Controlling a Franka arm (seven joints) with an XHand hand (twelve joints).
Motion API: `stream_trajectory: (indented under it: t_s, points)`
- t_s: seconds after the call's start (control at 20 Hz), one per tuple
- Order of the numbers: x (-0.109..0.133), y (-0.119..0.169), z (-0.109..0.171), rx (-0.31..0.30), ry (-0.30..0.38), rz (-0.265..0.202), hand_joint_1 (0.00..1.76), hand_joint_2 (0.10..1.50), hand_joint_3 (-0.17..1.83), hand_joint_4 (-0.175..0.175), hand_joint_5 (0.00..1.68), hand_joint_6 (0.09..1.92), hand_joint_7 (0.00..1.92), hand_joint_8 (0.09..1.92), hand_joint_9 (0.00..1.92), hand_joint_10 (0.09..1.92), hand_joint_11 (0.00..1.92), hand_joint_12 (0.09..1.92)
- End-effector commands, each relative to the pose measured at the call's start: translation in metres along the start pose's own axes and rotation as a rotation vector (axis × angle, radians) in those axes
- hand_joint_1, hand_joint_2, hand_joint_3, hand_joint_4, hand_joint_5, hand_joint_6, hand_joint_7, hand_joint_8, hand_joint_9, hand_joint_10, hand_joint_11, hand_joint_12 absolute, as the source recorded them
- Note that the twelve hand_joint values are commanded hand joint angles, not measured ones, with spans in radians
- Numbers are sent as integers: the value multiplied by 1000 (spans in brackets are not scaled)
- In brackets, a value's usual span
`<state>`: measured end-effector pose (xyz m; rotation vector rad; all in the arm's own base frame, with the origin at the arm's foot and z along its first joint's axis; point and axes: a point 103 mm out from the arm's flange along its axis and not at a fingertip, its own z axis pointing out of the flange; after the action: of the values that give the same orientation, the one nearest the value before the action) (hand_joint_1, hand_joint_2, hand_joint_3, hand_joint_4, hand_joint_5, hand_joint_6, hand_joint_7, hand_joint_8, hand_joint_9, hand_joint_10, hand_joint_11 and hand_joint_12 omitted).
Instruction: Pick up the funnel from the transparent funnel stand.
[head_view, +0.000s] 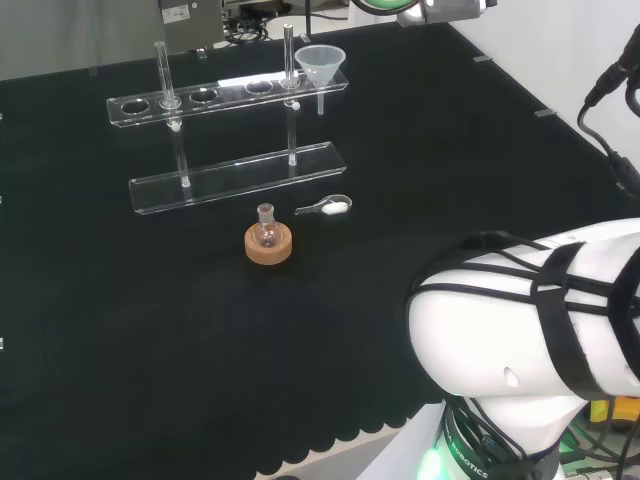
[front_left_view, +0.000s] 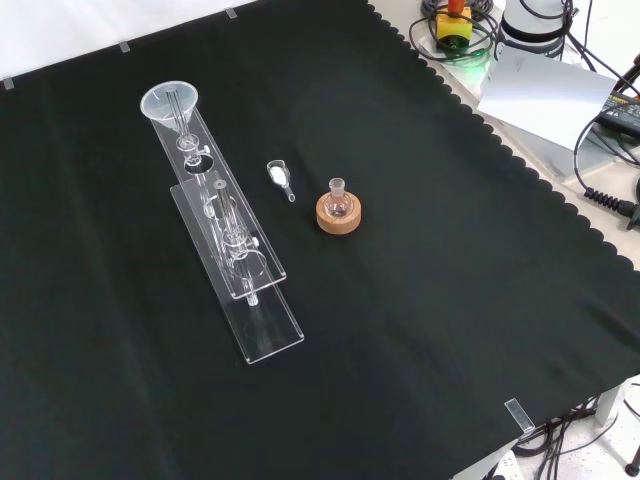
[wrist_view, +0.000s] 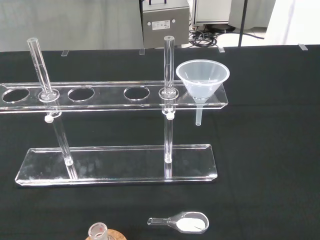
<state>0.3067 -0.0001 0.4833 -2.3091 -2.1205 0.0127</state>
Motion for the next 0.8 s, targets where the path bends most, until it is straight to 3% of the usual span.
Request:
stream_trajectory:
  t_s: [0.05, 0.15, 0.4, 0.8]
  points:
    - [2, 0, 0, -8, -7, -3, 11, 1112, 563, 10, 124, 214, 18, 459, 163, 617, 164, 1294]
    - [8, 1, 0, -10, -12, -1, 2, 1172, 448, 11, 168, 101, 11, 461, 163, 603, 139, 1332]
    - [8, 6, 2, -9, -13, 11, 0, 1205, 384, 11, 196, 87, 12, 463, 166, 595, 130, 1347]
    - [-21, 46, 25, 8, -8, 26, 0, 1205, 374, 11, 202, 87, 27, 469, 173, 596, 130, 1347]
